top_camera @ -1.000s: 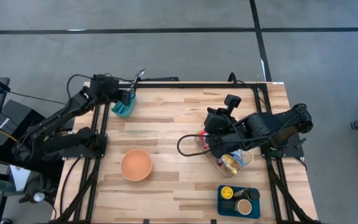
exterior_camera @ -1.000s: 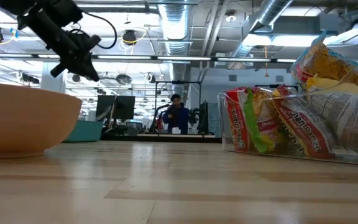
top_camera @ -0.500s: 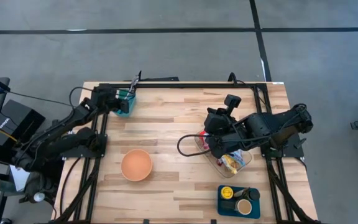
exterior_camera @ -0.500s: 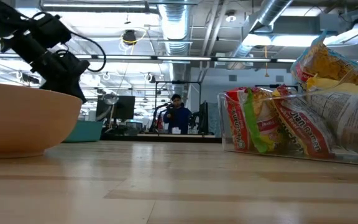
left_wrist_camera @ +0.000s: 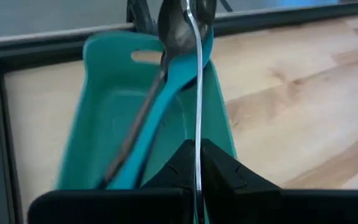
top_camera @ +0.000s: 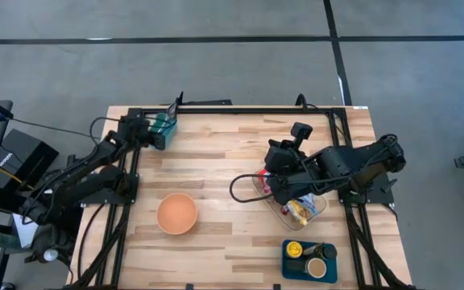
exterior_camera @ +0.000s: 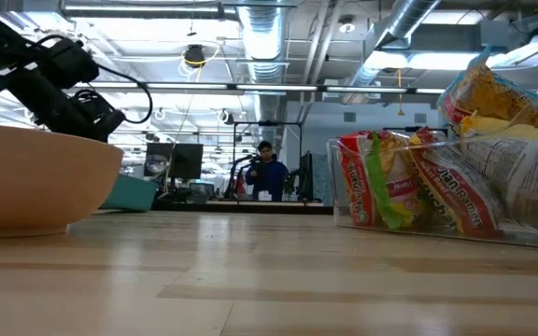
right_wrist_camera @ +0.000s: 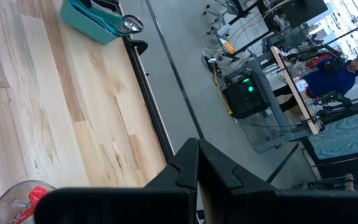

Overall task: Pick & Place Food Item
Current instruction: Put the silver spoon into the green bin

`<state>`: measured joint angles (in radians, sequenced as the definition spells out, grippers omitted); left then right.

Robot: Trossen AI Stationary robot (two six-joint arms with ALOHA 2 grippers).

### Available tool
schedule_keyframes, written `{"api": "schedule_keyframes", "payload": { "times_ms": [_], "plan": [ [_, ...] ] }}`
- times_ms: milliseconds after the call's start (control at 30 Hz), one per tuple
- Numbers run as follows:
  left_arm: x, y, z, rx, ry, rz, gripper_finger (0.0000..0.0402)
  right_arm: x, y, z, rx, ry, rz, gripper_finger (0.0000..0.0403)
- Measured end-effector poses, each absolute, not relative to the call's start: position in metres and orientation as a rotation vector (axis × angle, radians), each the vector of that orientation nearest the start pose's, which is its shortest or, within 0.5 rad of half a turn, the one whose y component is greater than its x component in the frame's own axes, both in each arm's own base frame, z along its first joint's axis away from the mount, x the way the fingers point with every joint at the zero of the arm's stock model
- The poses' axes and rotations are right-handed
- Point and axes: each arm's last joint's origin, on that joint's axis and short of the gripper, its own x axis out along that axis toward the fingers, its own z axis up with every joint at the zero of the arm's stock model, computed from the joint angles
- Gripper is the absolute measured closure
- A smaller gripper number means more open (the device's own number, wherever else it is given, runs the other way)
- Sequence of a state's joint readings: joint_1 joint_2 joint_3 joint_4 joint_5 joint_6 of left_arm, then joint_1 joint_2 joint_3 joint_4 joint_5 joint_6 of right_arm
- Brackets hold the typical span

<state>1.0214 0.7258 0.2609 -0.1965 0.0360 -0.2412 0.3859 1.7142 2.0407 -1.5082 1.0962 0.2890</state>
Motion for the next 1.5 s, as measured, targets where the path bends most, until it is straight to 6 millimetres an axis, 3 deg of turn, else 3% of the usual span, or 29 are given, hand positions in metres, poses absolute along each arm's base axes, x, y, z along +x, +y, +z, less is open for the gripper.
{"api": "schedule_keyframes", "payload": {
  "times_ms": [700,967,1200,1367,1500],
  "plan": [
    [0.078,0.123,0.162,-0.51,0.472,0.954,0.0396,0.289,0.09,0.425,-0.554,0.779,-0.732,0.0403],
    [0.082,0.129,0.172,-0.361,0.394,0.932,0.0396,0.289,0.09,0.425,-0.554,0.778,-0.732,0.0403],
    [0.081,0.13,0.169,-0.215,0.502,0.932,0.0396,0.289,0.089,0.425,-0.553,0.778,-0.733,0.0403],
    [0.081,0.13,0.17,-0.234,0.485,0.939,0.0396,0.289,0.09,0.425,-0.552,0.776,-0.733,0.0403],
    [0.081,0.129,0.168,-0.351,0.446,0.968,0.0396,0.289,0.09,0.425,-0.552,0.776,-0.732,0.0403]
  ]
}}
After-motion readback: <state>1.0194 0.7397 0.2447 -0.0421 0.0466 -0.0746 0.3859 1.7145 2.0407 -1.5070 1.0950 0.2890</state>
